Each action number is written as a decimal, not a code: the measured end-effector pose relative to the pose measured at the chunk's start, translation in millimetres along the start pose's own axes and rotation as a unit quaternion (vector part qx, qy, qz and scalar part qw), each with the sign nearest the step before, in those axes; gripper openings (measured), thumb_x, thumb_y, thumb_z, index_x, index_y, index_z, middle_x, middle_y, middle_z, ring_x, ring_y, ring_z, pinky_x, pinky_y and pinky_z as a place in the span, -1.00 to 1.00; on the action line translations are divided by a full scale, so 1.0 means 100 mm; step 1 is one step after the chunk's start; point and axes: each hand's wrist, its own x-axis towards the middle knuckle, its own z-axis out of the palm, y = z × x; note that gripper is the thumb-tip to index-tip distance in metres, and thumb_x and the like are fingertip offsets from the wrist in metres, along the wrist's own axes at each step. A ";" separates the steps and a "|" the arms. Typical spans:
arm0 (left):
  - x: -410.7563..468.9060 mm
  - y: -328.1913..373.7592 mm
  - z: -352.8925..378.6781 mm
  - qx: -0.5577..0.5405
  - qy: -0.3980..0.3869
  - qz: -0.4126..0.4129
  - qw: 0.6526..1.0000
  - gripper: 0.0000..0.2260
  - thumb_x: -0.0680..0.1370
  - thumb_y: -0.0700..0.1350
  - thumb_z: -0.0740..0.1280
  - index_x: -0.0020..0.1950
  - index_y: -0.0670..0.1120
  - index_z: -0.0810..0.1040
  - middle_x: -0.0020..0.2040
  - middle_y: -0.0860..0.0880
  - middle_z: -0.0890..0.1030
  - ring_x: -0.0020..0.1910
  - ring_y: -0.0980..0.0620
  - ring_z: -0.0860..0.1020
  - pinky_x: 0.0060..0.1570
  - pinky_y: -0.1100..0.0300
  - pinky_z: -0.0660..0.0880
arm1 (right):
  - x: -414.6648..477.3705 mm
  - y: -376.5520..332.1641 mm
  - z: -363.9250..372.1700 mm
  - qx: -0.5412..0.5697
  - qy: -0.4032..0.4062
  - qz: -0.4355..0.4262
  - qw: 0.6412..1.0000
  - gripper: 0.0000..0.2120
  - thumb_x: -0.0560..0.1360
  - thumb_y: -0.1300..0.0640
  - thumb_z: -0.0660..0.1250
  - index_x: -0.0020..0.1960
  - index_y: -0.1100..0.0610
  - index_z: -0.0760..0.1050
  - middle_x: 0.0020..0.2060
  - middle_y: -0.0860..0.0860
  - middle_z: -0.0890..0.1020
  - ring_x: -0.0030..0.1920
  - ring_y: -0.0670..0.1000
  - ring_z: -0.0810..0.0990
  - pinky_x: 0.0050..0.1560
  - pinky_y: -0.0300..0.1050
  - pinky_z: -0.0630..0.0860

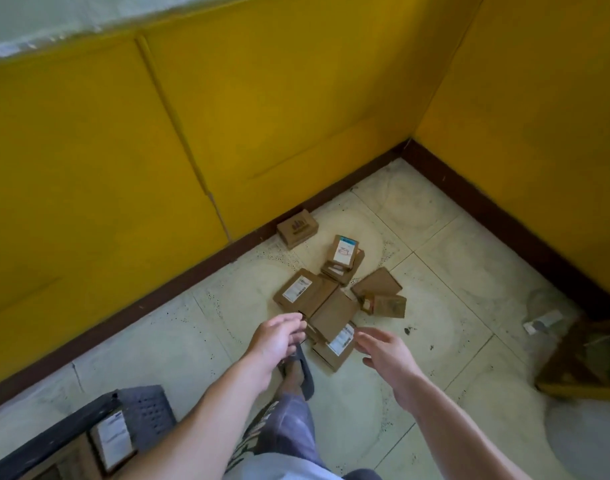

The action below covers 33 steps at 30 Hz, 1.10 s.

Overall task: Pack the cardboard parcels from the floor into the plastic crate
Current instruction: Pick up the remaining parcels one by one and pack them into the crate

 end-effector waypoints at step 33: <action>7.00 -0.44 0.53 -0.030 0.173 -0.133 0.975 -0.40 0.56 0.04 0.34 0.54 -0.03 0.20 0.15 -0.04 0.50 0.19 -0.06 0.53 0.31 -0.07 0.43 | 6.24 0.47 0.69 -0.167 -0.150 0.005 0.975 -0.81 0.61 0.04 0.17 -0.01 0.02 0.56 -0.04 0.22 0.64 -0.01 0.16 0.64 -0.07 -0.14 0.52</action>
